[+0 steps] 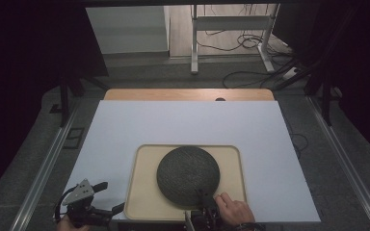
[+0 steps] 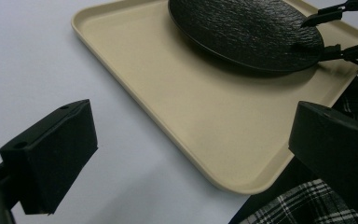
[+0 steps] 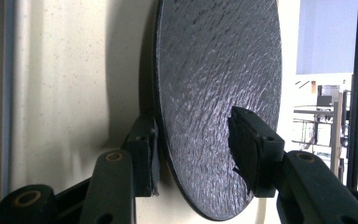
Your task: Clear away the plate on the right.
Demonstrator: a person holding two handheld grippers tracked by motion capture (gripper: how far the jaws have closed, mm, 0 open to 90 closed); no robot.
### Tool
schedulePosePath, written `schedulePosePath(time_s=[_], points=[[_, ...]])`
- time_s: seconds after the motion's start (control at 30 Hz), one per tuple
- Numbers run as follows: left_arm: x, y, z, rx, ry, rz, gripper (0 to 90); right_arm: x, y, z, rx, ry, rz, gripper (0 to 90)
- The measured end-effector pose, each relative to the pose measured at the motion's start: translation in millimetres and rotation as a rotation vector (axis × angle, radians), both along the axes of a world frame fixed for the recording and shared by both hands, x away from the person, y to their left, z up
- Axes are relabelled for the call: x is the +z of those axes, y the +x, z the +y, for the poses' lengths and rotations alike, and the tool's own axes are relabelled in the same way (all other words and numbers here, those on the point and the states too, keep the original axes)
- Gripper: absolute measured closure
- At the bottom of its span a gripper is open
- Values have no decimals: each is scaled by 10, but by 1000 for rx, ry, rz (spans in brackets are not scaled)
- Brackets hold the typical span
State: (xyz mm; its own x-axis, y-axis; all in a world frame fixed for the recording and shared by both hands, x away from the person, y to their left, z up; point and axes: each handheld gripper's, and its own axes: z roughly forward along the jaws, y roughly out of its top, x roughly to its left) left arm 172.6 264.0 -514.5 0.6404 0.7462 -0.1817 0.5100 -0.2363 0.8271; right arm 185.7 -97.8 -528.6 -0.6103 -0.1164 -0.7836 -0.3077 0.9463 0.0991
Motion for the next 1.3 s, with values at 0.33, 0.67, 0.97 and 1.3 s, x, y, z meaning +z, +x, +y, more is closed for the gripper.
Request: schedulePosePath(time_s=[0.33,0.67,0.97,1.3], points=[[1,3,-8,-3,6,3,7,46,-13,-58,-10,18,7,524],[1,4,-10,-5,6,3,7,77,-35,-97,-12,30,14,514],[2,-1,-11,-5,8,1,7,119,-56,-135,-13,45,21,502],[0,7,-15,-8,10,5,7,153,-69,-156,-24,49,26,470]])
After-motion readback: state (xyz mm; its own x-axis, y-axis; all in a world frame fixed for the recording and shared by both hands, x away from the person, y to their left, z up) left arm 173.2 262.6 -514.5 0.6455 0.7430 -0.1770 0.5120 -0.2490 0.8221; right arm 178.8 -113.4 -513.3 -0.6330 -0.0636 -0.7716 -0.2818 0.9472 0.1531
